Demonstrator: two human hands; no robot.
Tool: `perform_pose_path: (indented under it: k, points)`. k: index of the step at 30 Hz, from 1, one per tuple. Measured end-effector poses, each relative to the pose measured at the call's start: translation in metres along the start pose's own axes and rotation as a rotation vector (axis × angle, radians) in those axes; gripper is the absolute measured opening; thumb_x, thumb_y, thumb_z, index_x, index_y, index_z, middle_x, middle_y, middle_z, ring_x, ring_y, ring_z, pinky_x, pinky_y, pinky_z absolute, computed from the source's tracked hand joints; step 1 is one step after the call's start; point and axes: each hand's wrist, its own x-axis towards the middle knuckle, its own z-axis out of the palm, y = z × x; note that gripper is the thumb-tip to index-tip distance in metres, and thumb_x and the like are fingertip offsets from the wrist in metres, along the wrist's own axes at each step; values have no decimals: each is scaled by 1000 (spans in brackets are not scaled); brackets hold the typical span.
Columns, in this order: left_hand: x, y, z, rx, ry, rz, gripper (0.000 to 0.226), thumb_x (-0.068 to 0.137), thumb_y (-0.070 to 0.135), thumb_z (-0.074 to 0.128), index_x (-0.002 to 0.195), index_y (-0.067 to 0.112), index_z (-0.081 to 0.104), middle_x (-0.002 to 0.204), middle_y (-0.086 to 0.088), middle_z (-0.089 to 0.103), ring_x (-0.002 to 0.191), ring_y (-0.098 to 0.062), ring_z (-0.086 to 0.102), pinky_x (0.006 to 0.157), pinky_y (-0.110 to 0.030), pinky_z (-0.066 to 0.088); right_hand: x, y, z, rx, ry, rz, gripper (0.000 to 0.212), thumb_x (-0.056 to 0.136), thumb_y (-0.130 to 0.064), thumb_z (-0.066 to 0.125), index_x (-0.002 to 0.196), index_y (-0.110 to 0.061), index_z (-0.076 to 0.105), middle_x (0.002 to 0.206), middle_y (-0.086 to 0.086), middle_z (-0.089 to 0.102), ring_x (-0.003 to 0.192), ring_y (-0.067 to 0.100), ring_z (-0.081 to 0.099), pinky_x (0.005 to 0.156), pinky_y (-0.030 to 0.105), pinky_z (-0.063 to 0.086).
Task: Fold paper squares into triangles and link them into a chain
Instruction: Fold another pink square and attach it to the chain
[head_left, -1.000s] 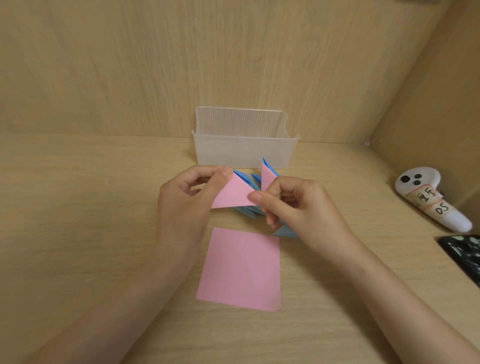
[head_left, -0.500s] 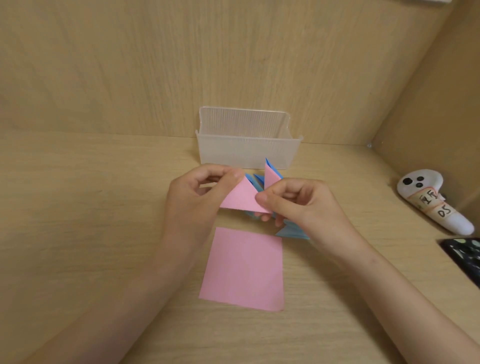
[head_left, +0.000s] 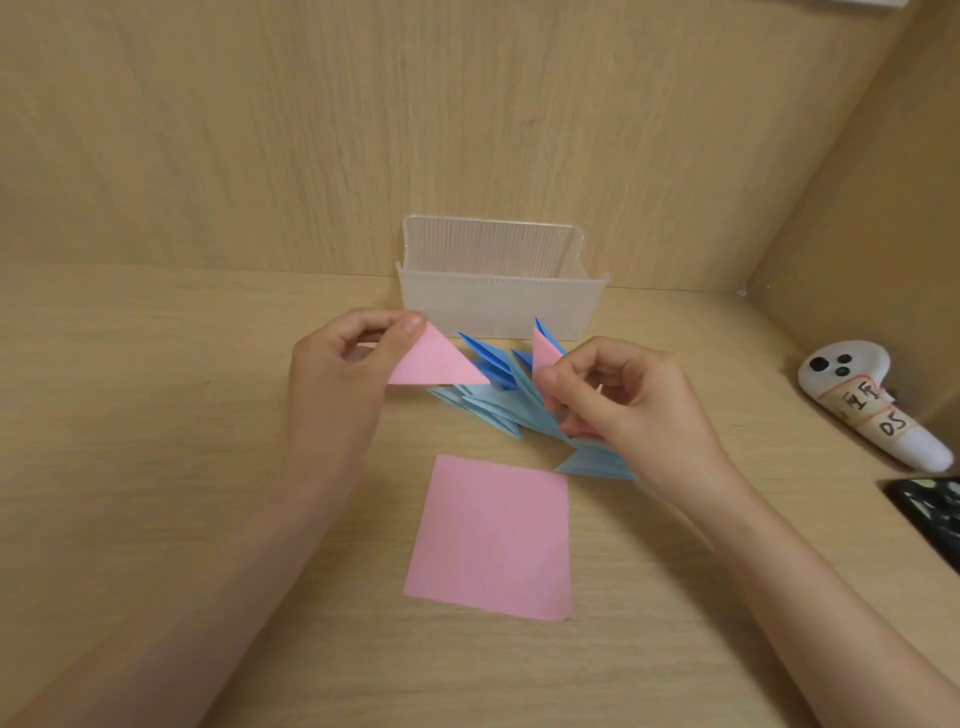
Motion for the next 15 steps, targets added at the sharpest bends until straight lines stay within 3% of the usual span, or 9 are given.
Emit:
perform_pose_path:
  k: [3, 6, 9, 13, 15]
  points:
    - [4, -17, 0, 144, -122, -51, 9, 86, 15, 66, 79, 19, 69, 75, 10, 65, 58, 10, 53, 58, -5, 37, 0, -1, 0, 28, 43, -21, 16, 87, -16, 66, 72, -9, 65, 69, 8, 68, 59, 20, 55, 57, 31, 55]
    - [7, -30, 0, 264, -179, -74, 15, 89, 12, 61, 78, 20, 68, 76, 13, 64, 59, 13, 53, 60, -2, 37, -2, 0, 4, -32, -25, -35, 16, 87, -18, 66, 72, -13, 65, 64, -2, 65, 56, 12, 52, 58, 33, 48]
    - [12, -37, -2, 356, -197, -71, 14, 91, 9, 56, 95, 14, 68, 76, 11, 60, 62, 9, 53, 63, -3, 37, -5, 1, 8, -101, -100, -59, 16, 87, -18, 67, 71, -14, 64, 61, -6, 61, 54, 4, 47, 53, 16, 36]
    - [8, -41, -2, 557, -210, 23, 8, 89, 20, 61, 94, 20, 67, 98, 1, 67, 93, -12, 55, 94, -20, 35, -7, -1, 9, -139, -120, -82, 16, 86, -18, 67, 71, -14, 64, 66, 3, 63, 54, 6, 46, 52, 13, 33]
    - [4, -39, -1, 742, -163, 126, 14, 89, 28, 61, 100, 23, 68, 102, 5, 62, 108, -17, 44, 94, -17, 23, -6, -1, 8, -123, -106, -78, 16, 86, -18, 67, 71, -14, 64, 65, 3, 61, 55, 5, 46, 52, 13, 32]
